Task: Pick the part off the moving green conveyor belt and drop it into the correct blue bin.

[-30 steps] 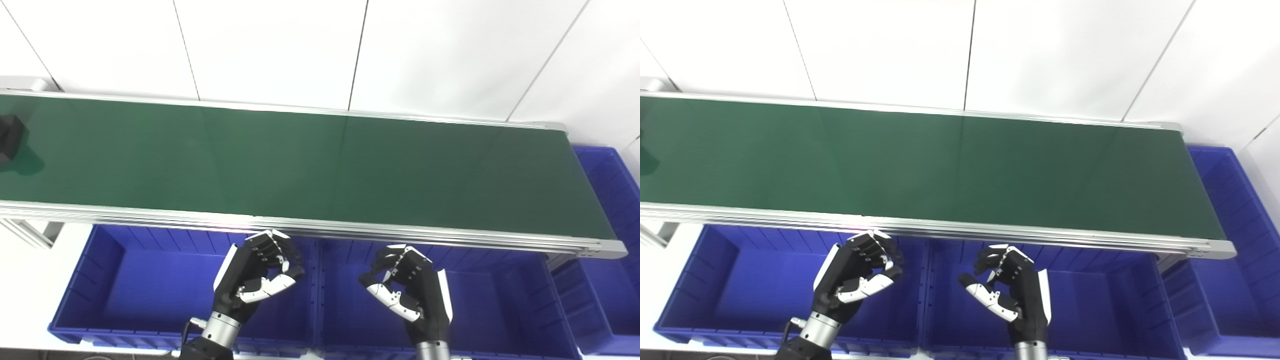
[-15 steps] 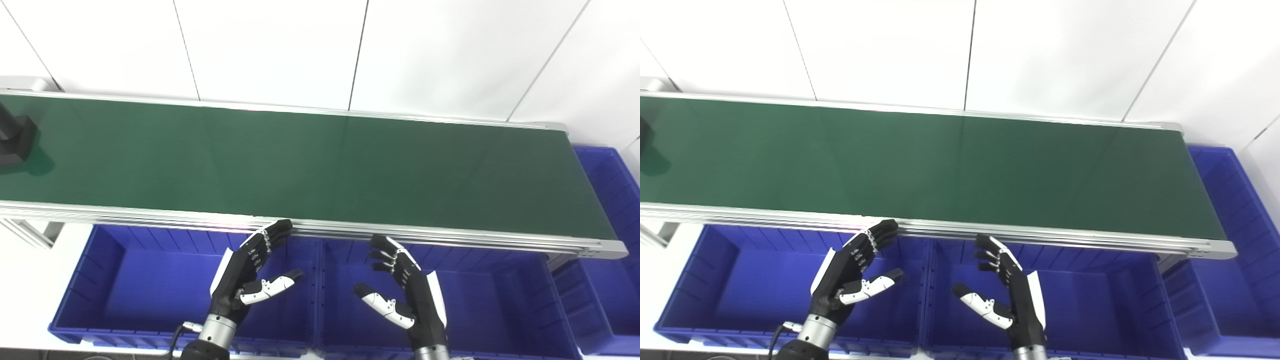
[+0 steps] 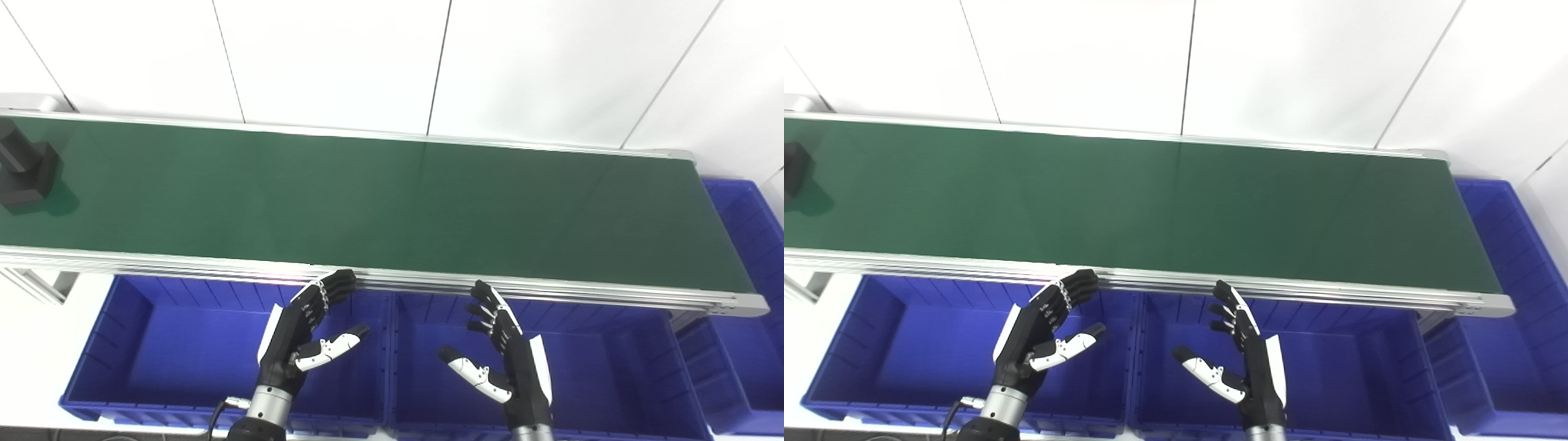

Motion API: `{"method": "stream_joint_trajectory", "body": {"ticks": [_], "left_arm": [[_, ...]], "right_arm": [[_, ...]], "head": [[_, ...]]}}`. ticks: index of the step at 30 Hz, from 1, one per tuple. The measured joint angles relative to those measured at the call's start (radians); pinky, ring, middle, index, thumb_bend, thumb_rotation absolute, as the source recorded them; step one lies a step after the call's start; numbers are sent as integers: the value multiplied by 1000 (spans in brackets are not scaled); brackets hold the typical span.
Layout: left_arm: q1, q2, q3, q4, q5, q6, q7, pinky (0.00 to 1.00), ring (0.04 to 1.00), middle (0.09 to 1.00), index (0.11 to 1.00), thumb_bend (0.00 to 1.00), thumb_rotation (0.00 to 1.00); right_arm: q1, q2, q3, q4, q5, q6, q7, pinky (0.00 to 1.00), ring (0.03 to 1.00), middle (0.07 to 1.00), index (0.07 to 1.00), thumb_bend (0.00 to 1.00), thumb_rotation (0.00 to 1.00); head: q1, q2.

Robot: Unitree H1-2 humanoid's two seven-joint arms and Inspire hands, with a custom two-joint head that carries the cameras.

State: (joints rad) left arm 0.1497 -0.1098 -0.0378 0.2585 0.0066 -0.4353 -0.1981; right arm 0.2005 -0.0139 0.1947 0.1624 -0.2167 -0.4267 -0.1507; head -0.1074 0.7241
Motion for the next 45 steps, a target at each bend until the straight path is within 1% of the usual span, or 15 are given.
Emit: {"method": "stream_joint_trajectory", "body": {"ticks": [4, 7, 9, 11, 15, 17, 19, 24, 26, 28, 30, 32, 36, 40, 45], "left_arm": [[0, 4, -4, 0, -3, 0, 21, 804, 743, 715, 643, 501, 0], [2, 4, -9, 0, -3, 0, 31, 800, 733, 711, 652, 500, 0], [5, 3, -16, 0, -2, 0, 39, 791, 730, 712, 660, 499, 0], [9, 3, -24, 0, 1, 0, 50, 774, 724, 709, 663, 519, 0], [12, 2, -48, 16, 19, 0, 82, 717, 688, 686, 662, 574, 0], [11, 0, -58, 32, 19, 0, 96, 706, 681, 684, 666, 574, 0], [12, -3, -66, 48, 19, 0, 104, 704, 681, 683, 670, 583, 0], [3, -7, -97, 92, 19, 0, 116, 734, 710, 700, 691, 580, 12], [-5, -7, -112, 114, 22, 0, 120, 724, 708, 698, 691, 592, 35], [-14, -7, -121, 127, 25, 0, 131, 727, 709, 697, 688, 609, 46], [-31, -7, -128, 156, 30, 0, 150, 725, 710, 698, 685, 623, 36], [-44, -8, -138, 180, 40, 0, 172, 725, 698, 680, 663, 667, 4], [-61, -18, -166, 213, 41, 0, 201, 752, 696, 666, 645, 664, 0], [-71, -23, -169, 222, 39, 0, 221, 713, 686, 666, 626, 703, 0], [-82, -20, -163, 247, 34, 0, 231, 717, 692, 674, 632, 733, 0]], "right_arm": [[-1, 0, 0, 2, -1, 0, -5, 682, 793, 857, 869, 694, 335], [0, -1, 0, 5, -1, 0, -6, 690, 794, 854, 869, 696, 336], [1, -4, 0, 5, 2, 0, -6, 688, 792, 850, 867, 700, 341], [2, -12, 2, 5, 8, 0, -6, 683, 790, 849, 866, 704, 343], [2, -39, 8, 7, 31, 0, -6, 673, 788, 851, 869, 701, 341], [2, -51, 9, 12, 39, 0, -9, 671, 787, 854, 870, 694, 335], [2, -63, 13, 19, 50, 0, -15, 671, 788, 856, 871, 690, 325], [-2, -95, 29, 54, 85, 0, -19, 688, 803, 855, 835, 661, 247], [-9, -100, 31, 76, 100, 0, -19, 686, 802, 853, 832, 654, 232], [-16, -106, 34, 93, 109, 0, -19, 682, 801, 852, 835, 645, 219], [-21, -110, 33, 111, 122, 0, -17, 697, 813, 861, 843, 637, 216], [-25, -110, 30, 127, 145, 0, 1, 723, 833, 883, 862, 624, 221], [-33, -110, 24, 161, 161, 0, 23, 735, 839, 888, 868, 608, 203], [-38, -110, 12, 169, 173, 0, 56, 782, 865, 914, 846, 567, 73], [-48, -108, -13, 174, 194, 0, 91, 786, 874, 917, 851, 570, 66]], "head": [[24, -14], [49, -21], [115, -43], [130, -51], [242, -93], [252, -101], [316, -132], [376, -179], [443, -236], [443, -236], [504, -288], [528, -311], [538, -345], [546, -359], [543, -368]]}}
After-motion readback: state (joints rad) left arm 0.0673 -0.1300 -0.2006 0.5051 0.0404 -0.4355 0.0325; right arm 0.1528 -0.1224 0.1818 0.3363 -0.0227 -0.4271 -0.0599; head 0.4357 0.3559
